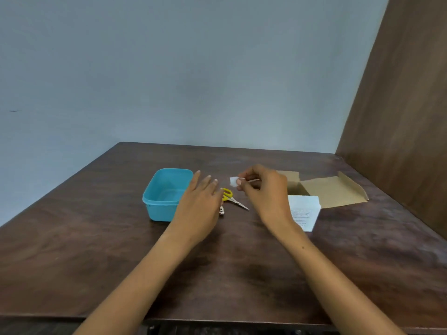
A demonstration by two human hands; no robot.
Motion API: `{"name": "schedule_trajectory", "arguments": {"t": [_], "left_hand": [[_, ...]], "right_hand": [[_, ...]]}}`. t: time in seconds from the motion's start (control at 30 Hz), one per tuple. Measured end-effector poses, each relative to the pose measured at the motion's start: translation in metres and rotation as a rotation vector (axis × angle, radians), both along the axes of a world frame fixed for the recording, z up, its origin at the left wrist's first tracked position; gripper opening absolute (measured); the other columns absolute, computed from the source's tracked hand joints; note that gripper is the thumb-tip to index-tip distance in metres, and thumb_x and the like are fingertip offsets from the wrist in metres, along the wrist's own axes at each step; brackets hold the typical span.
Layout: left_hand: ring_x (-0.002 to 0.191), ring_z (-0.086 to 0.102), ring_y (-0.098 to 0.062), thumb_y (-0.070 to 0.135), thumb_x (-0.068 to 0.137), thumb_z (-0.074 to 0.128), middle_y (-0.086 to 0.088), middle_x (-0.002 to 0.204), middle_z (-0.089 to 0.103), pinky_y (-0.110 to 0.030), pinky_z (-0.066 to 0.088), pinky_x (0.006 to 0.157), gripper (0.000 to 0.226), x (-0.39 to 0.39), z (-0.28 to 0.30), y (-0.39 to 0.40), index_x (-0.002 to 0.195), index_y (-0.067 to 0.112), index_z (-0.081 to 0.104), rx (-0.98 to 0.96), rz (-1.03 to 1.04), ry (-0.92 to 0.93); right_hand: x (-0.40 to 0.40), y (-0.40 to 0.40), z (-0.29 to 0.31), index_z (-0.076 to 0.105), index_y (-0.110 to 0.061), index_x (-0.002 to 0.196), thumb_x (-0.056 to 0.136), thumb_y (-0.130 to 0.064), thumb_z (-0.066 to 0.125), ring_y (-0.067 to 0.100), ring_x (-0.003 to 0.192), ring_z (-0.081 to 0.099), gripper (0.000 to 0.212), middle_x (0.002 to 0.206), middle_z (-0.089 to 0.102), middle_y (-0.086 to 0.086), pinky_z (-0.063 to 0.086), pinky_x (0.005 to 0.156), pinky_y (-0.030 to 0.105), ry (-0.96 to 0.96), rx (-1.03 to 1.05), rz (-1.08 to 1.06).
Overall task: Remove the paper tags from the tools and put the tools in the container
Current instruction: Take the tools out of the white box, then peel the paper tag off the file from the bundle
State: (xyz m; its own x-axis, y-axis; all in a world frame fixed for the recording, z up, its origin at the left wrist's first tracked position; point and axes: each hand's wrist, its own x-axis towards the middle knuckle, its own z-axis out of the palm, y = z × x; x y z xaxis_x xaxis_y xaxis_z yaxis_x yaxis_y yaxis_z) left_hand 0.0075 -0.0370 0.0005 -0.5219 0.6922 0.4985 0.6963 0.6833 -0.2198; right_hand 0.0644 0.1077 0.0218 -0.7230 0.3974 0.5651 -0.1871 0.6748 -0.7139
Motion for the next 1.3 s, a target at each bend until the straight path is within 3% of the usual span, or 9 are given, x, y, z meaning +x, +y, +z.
{"name": "schedule_trajectory", "arguments": {"t": [0.1, 0.17, 0.23, 0.3, 0.37, 0.43, 0.93, 1.1, 1.3], "left_hand": [[0.101, 0.068, -0.028, 0.019, 0.055, 0.082, -0.012, 0.099, 0.074, -0.05, 0.044, 0.097, 0.039, 0.005, -0.007, -0.014, 0.091, 0.007, 0.075, -0.115, 0.009, 0.04], [0.106, 0.066, -0.025, 0.025, 0.061, 0.077, -0.011, 0.103, 0.073, -0.047, 0.041, 0.102, 0.038, 0.009, -0.006, -0.022, 0.095, 0.008, 0.075, -0.202, 0.054, 0.07], [0.128, 0.049, -0.027, 0.028, 0.083, 0.057, -0.016, 0.129, 0.06, -0.044, 0.019, 0.114, 0.044, 0.016, -0.002, -0.027, 0.12, 0.004, 0.062, -0.29, 0.098, 0.084], [0.145, 0.016, -0.029, 0.026, 0.099, 0.032, -0.019, 0.152, 0.029, -0.043, -0.007, 0.116, 0.05, 0.015, -0.002, -0.027, 0.142, 0.001, 0.033, -0.405, 0.135, 0.092], [0.146, 0.004, -0.031, 0.027, 0.101, 0.026, -0.02, 0.155, 0.018, -0.045, -0.015, 0.113, 0.052, 0.018, 0.0, -0.026, 0.145, 0.0, 0.023, -0.501, 0.158, 0.116], [0.146, 0.003, -0.032, 0.027, 0.101, 0.026, -0.021, 0.155, 0.019, -0.046, -0.019, 0.109, 0.051, 0.018, -0.002, -0.028, 0.145, 0.0, 0.024, -0.55, 0.164, 0.127], [0.146, 0.003, -0.036, 0.028, 0.102, 0.023, -0.025, 0.155, 0.013, -0.044, -0.013, 0.114, 0.049, 0.005, -0.018, -0.051, 0.144, 0.003, 0.028, -0.489, 0.27, 0.006], [0.146, 0.008, -0.028, 0.021, 0.1, 0.028, -0.018, 0.156, 0.017, -0.041, -0.009, 0.116, 0.049, 0.006, -0.014, -0.044, 0.146, 0.004, 0.024, -0.355, 0.194, -0.07], [0.146, 0.012, -0.014, 0.01, 0.097, 0.032, -0.003, 0.157, 0.02, -0.032, -0.004, 0.117, 0.052, 0.002, -0.019, -0.037, 0.148, 0.014, 0.023, -0.204, 0.049, -0.291]], "right_hand": [[-0.011, -0.013, -0.016, 0.063, -0.019, 0.082, 0.084, -0.015, 0.068, 0.016, 0.074, 0.069, 0.007, 0.078, 0.072, 0.001, 0.056, 0.068, 0.036, 0.023, 0.073, -0.053], [-0.015, -0.017, -0.026, 0.061, -0.02, 0.083, 0.086, -0.017, 0.066, 0.018, 0.075, 0.068, 0.006, 0.08, 0.072, 0.002, 0.056, 0.067, 0.039, 0.018, 0.092, -0.07], [-0.017, -0.018, -0.036, 0.061, -0.018, 0.083, 0.086, -0.014, 0.067, 0.018, 0.074, 0.068, 0.007, 0.079, 0.072, 0.004, 0.057, 0.068, 0.04, -0.003, 0.107, -0.055], [-0.017, -0.018, -0.042, 0.062, -0.018, 0.082, 0.085, -0.011, 0.067, 0.018, 0.072, 0.068, 0.009, 0.078, 0.072, 0.004, 0.057, 0.066, 0.041, -0.016, 0.119, -0.033], [-0.017, -0.018, -0.047, 0.064, -0.016, 0.083, 0.084, -0.009, 0.068, 0.019, 0.072, 0.068, 0.008, 0.079, 0.072, 0.005, 0.057, 0.067, 0.04, -0.023, 0.132, -0.015], [-0.015, -0.018, -0.049, 0.065, -0.012, 0.086, 0.084, -0.008, 0.068, 0.019, 0.074, 0.068, 0.005, 0.082, 0.073, 0.006, 0.057, 0.068, 0.037, -0.035, 0.148, -0.008], [-0.013, -0.01, -0.052, 0.064, -0.011, 0.083, 0.083, -0.007, 0.067, 0.023, 0.072, 0.067, 0.006, 0.079, 0.072, 0.007, 0.055, 0.066, 0.041, -0.05, 0.172, -0.025], [-0.013, -0.01, -0.052, 0.065, -0.011, 0.084, 0.083, -0.007, 0.068, 0.022, 0.072, 0.067, 0.005, 0.08, 0.072, 0.006, 0.056, 0.067, 0.042, -0.051, 0.179, -0.025], [-0.01, -0.011, -0.05, 0.065, -0.012, 0.087, 0.084, -0.006, 0.068, 0.019, 0.073, 0.067, 0.007, 0.083, 0.072, 0.006, 0.057, 0.07, 0.037, -0.075, 0.168, -0.012]]}}
